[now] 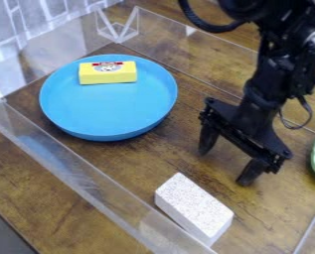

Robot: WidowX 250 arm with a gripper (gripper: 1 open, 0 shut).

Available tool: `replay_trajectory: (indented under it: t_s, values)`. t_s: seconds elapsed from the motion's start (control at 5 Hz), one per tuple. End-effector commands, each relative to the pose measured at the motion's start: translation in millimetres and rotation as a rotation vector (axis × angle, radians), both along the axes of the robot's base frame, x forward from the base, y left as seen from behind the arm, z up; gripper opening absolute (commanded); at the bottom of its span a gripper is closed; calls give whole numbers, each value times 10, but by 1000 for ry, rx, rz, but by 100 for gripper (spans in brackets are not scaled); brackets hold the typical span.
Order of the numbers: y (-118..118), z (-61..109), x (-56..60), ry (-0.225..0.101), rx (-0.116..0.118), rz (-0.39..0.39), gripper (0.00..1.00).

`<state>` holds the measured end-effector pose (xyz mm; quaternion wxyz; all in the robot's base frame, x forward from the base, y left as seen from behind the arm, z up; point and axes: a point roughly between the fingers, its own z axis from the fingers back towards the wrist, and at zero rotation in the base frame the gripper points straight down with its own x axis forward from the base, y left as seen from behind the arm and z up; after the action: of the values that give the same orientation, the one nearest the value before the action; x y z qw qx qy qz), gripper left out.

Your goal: Remove the green object from inside the blue tray and put it on the table

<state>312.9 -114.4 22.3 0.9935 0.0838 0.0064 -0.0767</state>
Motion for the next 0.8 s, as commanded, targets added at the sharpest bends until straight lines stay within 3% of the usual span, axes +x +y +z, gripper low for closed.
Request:
replay_trajectory:
  t_s: [0.0,0.4,0.6]
  values:
    - [-168,153,101,-40,-3,-74,100]
    - [-36,111,220,-29,20,-169,100]
    - [-40,258,183,-54,10,-189,0]
